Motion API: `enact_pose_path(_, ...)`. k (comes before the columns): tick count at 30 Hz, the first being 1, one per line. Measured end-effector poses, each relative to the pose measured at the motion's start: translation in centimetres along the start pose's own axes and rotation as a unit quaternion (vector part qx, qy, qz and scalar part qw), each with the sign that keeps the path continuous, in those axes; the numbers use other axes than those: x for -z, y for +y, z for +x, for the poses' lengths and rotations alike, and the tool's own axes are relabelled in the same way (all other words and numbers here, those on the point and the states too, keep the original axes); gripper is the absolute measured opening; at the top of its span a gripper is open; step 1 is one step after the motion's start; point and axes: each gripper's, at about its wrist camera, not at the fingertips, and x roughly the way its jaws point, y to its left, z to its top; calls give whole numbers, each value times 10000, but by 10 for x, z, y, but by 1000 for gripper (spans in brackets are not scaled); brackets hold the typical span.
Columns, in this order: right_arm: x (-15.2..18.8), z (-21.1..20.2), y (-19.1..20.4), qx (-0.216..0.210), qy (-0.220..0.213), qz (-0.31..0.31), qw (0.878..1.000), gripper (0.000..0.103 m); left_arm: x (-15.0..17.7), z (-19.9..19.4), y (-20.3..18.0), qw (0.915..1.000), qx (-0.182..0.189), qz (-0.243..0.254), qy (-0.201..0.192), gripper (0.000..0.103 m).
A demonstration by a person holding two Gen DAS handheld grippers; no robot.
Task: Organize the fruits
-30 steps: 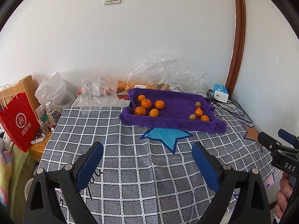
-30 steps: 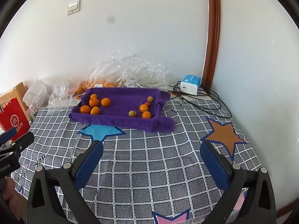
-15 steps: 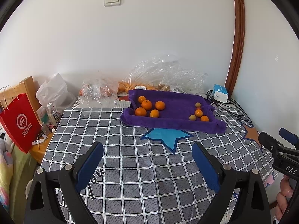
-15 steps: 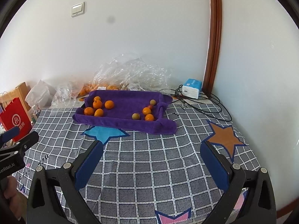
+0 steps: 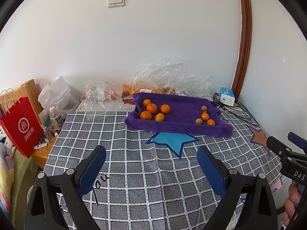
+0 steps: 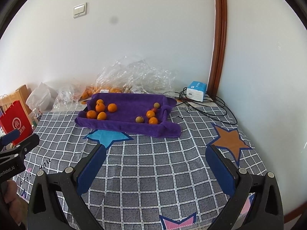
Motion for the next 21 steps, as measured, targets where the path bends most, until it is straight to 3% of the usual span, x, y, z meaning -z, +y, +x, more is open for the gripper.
enact_pose_path(21,1,4,2,11,29,-7,10000,102,1,1,1,10000,-66,-50,14,96)
